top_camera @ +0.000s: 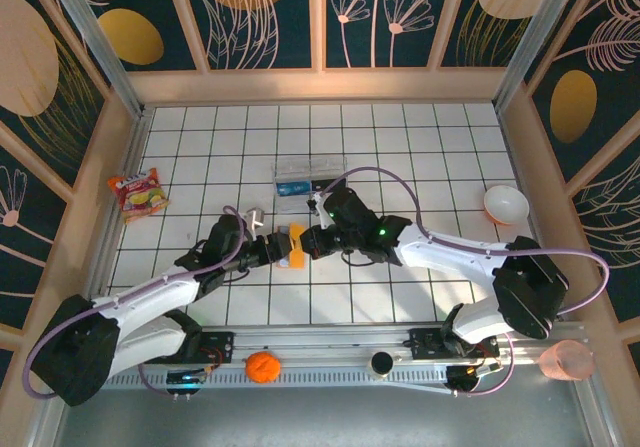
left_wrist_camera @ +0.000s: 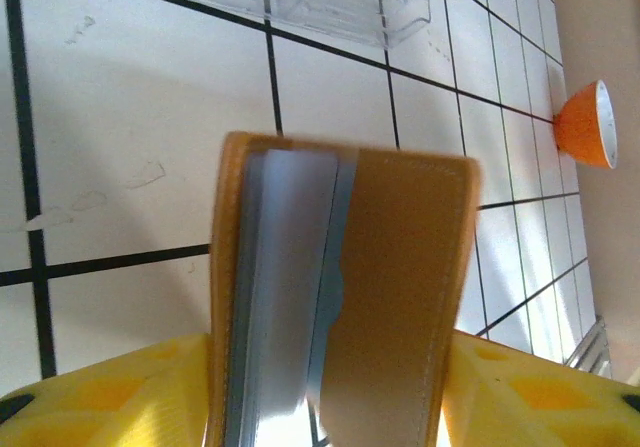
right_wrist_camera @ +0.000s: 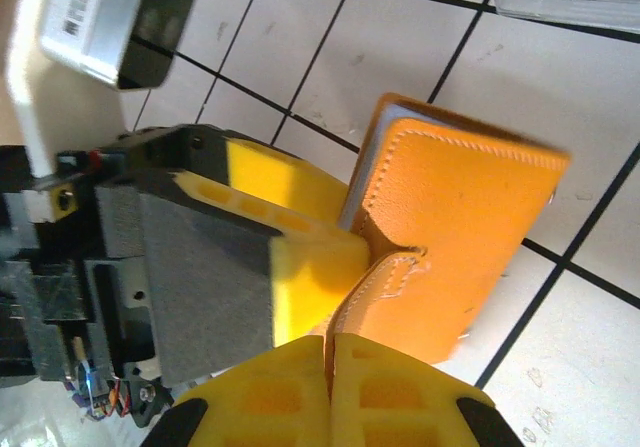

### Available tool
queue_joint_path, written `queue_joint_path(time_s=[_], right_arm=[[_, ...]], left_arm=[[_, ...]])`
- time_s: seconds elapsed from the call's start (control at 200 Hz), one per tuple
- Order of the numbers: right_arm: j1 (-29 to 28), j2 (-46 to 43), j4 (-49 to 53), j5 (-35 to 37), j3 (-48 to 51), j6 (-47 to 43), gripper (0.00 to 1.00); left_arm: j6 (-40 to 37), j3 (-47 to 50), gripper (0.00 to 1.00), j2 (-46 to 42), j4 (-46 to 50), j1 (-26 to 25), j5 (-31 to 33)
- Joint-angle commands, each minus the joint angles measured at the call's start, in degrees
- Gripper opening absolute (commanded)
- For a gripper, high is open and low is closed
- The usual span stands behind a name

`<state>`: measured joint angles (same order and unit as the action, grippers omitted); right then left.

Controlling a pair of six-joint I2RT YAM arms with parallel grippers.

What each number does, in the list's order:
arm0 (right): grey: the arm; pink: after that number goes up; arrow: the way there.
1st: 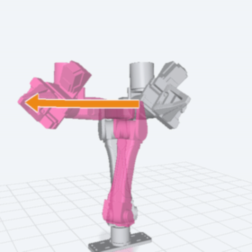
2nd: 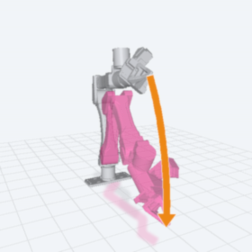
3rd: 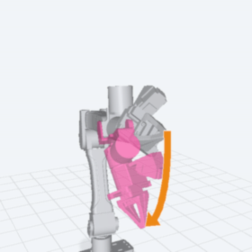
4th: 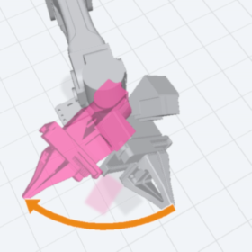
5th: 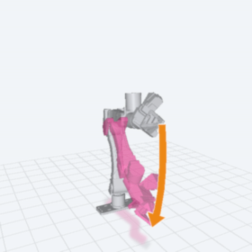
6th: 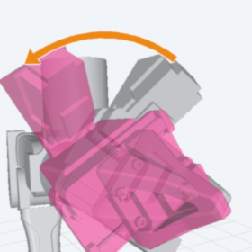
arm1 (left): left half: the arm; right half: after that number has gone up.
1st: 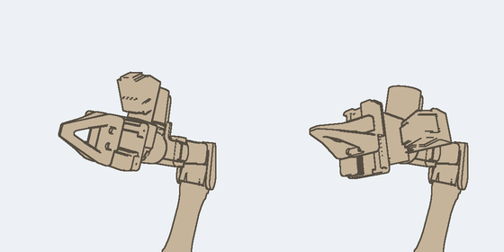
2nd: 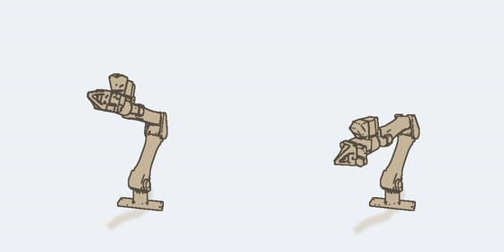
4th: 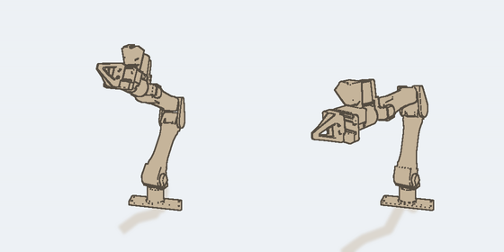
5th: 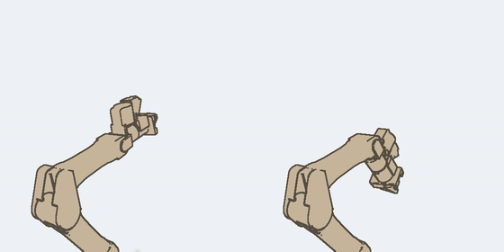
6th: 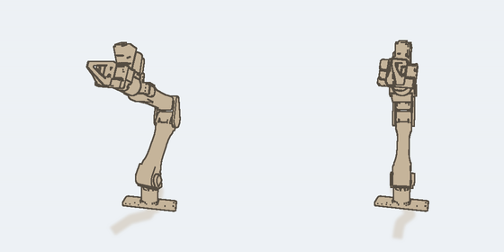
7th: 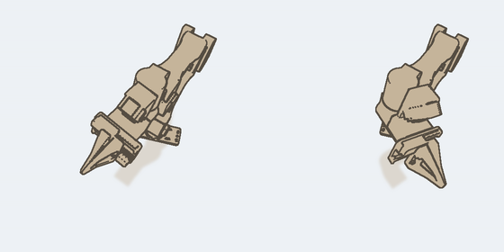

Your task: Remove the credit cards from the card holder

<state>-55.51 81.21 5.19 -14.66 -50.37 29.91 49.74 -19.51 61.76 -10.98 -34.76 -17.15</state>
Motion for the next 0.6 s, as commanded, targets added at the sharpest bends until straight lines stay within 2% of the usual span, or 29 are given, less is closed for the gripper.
queue_joint_path(time_s=[0.0, 0.33, 0.435, 0.596], right_arm=[[0.7, -0.5, 1.5, 2.6, 0.9, -0.4, 0.00], [6.9, -1.2, 2.0, 10.4, 12.5, 3.0, 0.00], [7.5, 1.2, 2.2, 12.9, 14.0, 3.5, 0.00], [7.5, 6.0, 3.8, 17.5, 13.6, 4.4, 0.00]], left_arm=[[-0.6, 0.7, 0.59, 0.0, 2.2, 0.5, 2.4], [1.3, 2.1, 0.54, 4.5, -4.6, 0.4, 0.2], [1.6, 2.3, 0.53, 5.9, -6.1, 0.4, -0.3], [1.4, 1.5, 0.47, 8.0, -8.5, 0.4, -1.6]])
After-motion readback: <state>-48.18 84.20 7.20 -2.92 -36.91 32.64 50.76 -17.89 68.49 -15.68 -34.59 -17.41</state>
